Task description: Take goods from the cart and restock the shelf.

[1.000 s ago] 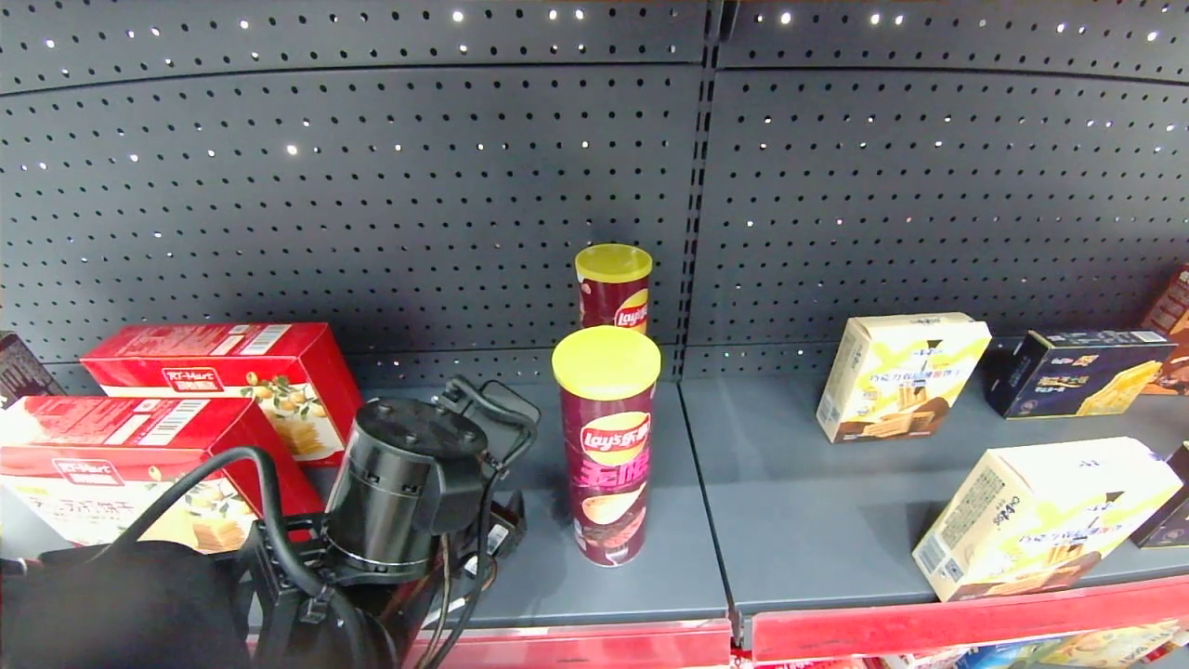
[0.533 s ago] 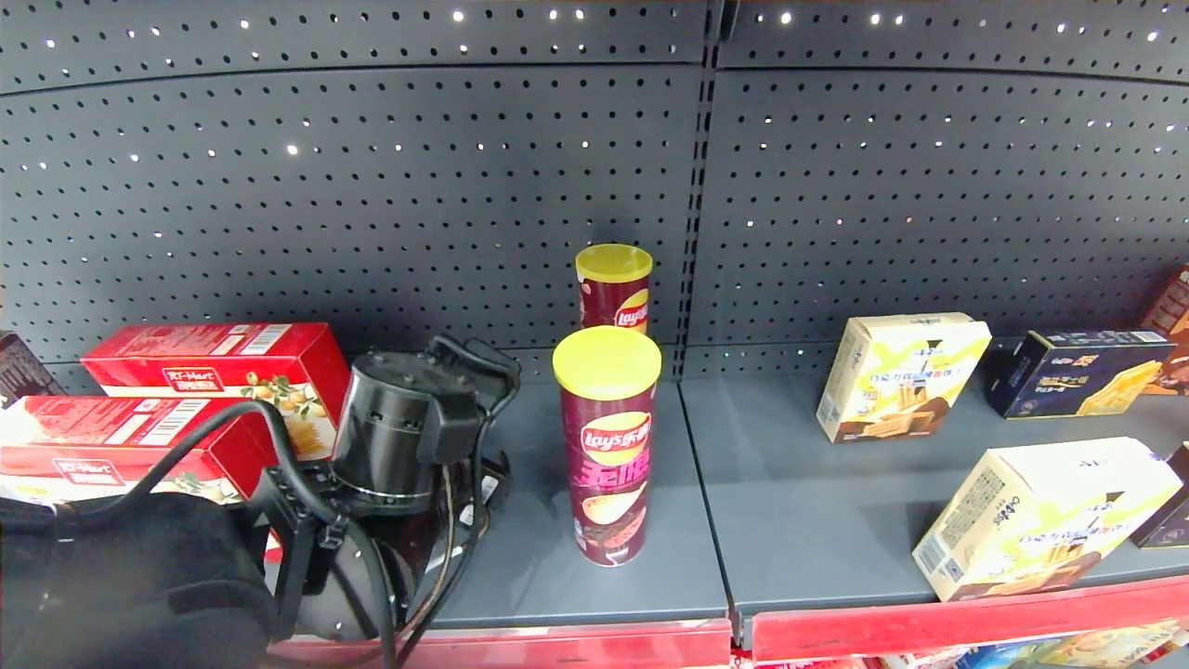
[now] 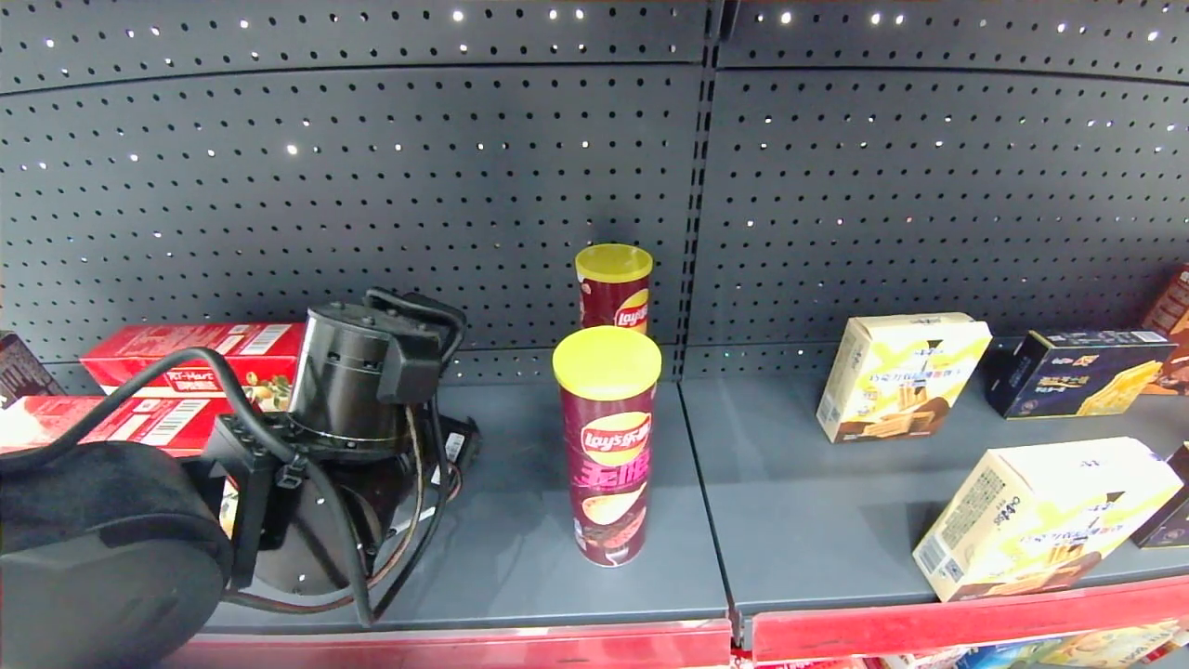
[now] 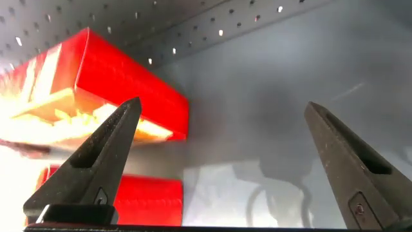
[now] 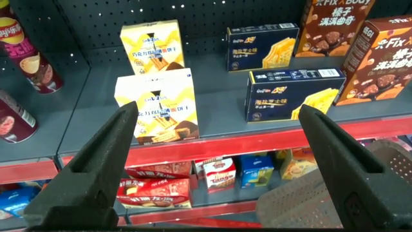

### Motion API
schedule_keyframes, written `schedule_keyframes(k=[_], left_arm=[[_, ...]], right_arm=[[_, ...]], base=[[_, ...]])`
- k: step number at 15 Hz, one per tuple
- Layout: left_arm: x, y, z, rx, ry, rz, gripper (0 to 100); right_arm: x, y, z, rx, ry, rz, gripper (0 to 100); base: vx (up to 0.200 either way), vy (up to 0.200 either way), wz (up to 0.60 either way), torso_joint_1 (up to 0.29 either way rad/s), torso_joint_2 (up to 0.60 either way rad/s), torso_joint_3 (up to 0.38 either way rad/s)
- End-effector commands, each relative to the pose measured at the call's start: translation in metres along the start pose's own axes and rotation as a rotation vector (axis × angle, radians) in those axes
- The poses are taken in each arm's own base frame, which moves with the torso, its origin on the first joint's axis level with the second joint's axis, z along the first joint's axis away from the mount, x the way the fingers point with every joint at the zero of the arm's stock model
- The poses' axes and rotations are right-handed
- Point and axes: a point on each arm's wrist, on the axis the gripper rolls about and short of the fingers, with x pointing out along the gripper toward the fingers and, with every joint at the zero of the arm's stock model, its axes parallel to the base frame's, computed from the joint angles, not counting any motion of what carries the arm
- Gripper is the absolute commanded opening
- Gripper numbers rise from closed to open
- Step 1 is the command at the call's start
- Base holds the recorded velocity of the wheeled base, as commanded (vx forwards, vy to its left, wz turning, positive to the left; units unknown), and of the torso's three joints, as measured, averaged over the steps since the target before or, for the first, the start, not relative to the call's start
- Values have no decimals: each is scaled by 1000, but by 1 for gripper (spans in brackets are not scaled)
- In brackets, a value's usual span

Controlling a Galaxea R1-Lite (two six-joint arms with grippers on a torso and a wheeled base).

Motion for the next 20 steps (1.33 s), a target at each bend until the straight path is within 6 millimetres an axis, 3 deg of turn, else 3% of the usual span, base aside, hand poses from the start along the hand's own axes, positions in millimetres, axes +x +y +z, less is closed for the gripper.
schedule_keyframes(k=[1,5,12,20], left_arm=[[-13,0,-4,-42,22,-31,100],[-24,-11,-15,-10,58,-77,100],[-12,-27,-35,68,128,-74,100],[1,-61,-24,67,119,-105,100]], right_arm=[[0,0,0,0,2,1,100],[1,0,0,-1,3,2,100],[0,0,0,1,-1,2,100],[-1,0,1,3,-7,3,100]], base=[[0,0,0,0,0,0],[0,0,0,0,0,0],[0,0,0,0,0,0],[0,0,0,0,0,0]])
